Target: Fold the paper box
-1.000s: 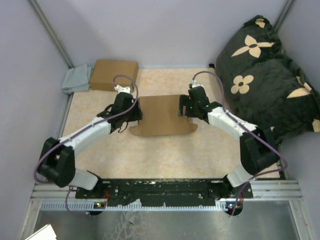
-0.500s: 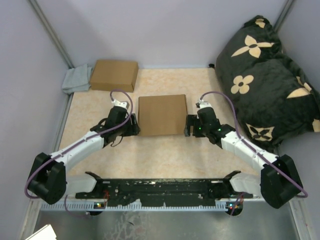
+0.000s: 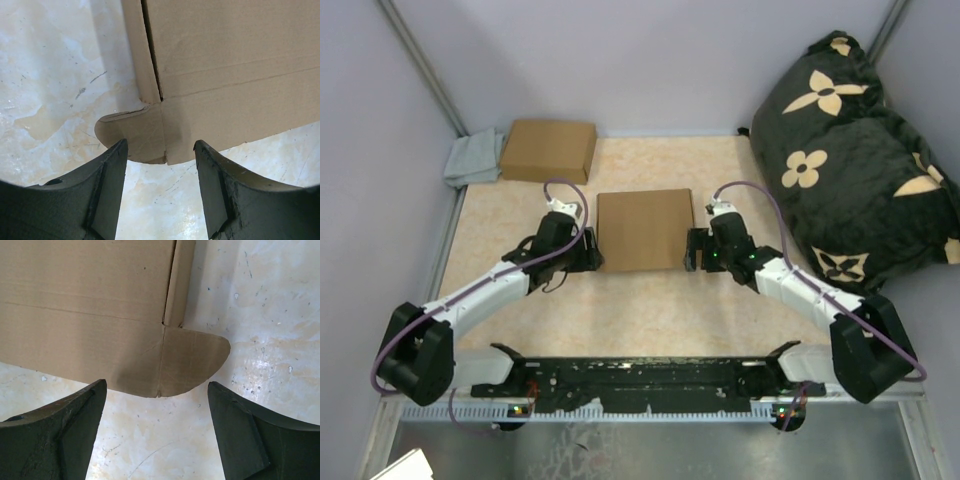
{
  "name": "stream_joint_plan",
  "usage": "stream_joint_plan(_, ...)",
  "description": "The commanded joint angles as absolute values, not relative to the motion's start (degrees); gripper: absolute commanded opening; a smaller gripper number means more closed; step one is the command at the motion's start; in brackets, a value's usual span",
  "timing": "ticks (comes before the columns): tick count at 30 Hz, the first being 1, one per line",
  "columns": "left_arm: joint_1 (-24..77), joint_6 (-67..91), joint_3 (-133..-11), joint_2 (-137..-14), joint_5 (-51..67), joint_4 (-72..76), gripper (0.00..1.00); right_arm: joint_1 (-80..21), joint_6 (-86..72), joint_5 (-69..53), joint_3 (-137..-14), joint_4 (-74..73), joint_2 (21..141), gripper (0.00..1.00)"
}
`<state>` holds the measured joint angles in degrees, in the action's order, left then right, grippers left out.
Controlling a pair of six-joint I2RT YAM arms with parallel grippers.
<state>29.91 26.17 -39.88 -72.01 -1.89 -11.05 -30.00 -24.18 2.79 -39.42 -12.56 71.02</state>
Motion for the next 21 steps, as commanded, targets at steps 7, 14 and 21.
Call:
stream_joint_plan(7,30.5,24.7,-41.8,-75.3,0.6,-8.8,0.62,-30.5,-22.7,-0.3,-43.3,-7.5,74.2,0.82)
stream_joint_plan(14,30.8,24.5,-42.3,-75.4,3.1,-9.4,0.61,-30.9,-21.4,-7.4,-42.2,-4.7,72.6,0.8)
stream_joint_plan(21,30.8,24.4,-42.5,-74.5,4.4,-9.6,0.61,-31.4,-20.6,-5.5,-43.1,-6.7,72.2,0.78)
